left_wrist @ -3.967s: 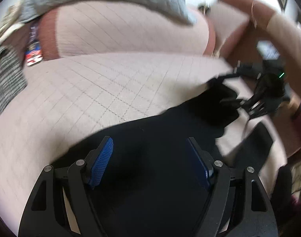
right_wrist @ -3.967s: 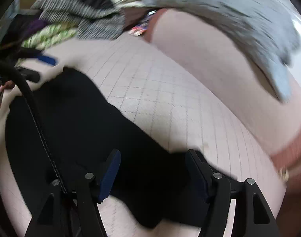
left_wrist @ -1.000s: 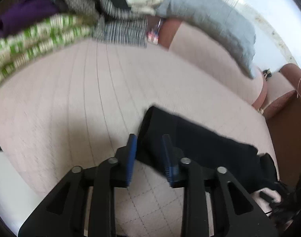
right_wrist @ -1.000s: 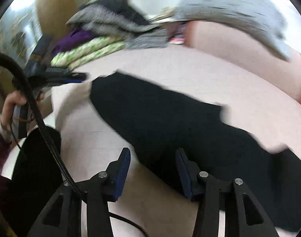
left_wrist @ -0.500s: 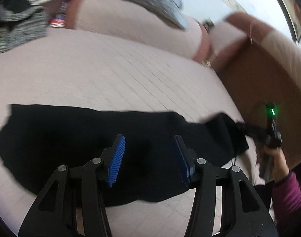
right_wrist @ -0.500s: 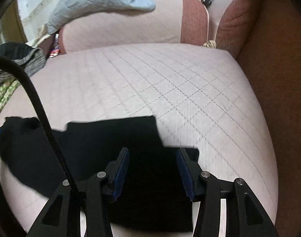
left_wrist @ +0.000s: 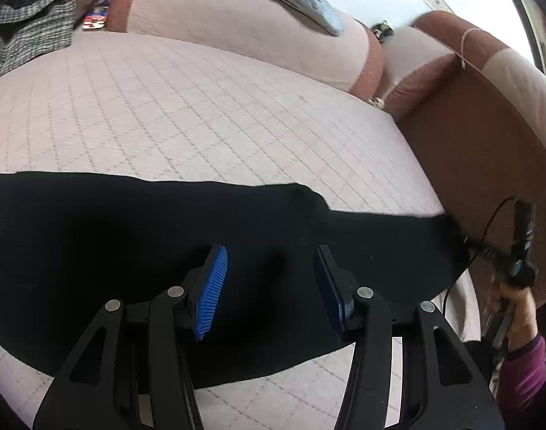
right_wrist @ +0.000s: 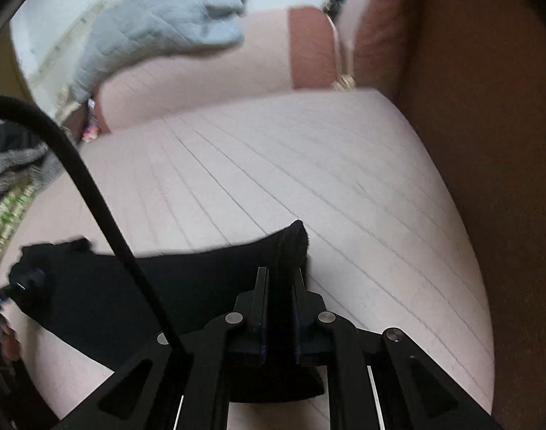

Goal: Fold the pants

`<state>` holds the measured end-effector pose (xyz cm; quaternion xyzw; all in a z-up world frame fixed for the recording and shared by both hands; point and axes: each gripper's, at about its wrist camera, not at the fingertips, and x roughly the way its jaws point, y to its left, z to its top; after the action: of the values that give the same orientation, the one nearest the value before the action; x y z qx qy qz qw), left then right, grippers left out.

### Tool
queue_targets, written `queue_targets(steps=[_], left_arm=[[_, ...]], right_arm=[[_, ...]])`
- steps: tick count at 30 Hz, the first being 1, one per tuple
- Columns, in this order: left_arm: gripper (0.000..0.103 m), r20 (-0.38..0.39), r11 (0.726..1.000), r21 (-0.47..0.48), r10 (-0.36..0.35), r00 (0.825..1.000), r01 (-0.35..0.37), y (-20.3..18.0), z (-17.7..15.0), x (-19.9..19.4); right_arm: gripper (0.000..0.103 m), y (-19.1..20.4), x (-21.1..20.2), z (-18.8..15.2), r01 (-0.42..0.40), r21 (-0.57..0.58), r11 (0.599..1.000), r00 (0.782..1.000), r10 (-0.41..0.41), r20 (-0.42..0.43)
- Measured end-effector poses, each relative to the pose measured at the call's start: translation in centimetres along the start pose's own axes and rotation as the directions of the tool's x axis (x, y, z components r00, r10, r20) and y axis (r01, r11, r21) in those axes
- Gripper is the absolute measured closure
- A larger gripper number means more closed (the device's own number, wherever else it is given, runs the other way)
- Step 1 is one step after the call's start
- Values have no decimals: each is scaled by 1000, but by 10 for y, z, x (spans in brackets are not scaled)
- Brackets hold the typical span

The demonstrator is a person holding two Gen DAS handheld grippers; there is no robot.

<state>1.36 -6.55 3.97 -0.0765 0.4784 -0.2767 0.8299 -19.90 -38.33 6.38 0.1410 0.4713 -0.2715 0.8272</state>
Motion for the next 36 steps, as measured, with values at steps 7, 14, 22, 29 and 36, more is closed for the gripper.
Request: queue_targets(steps=[7, 14, 22, 29, 36], left_arm=[[54, 29, 998, 10, 67, 997, -67, 9, -7, -15], [54, 68, 990, 12, 137, 988, -138, 23, -10, -31], [54, 74, 972, 8, 232, 970, -234, 40, -16, -40], [54, 58, 958, -37, 285, 957, -283, 66, -22, -45], [54, 56, 954, -87, 292, 955, -286, 85, -29, -45]], right_arm=[[82, -1, -5, 1, 48, 11, 999, 999, -48, 11], [76, 61, -36, 2, -173, -92, 981, 979, 182, 96], [59, 177, 10, 23, -327, -260, 909, 940, 341, 9], [59, 243, 49, 18, -292, -346, 891, 954, 296, -43], [58, 253, 79, 37, -168, -376, 911, 979, 199, 44]])
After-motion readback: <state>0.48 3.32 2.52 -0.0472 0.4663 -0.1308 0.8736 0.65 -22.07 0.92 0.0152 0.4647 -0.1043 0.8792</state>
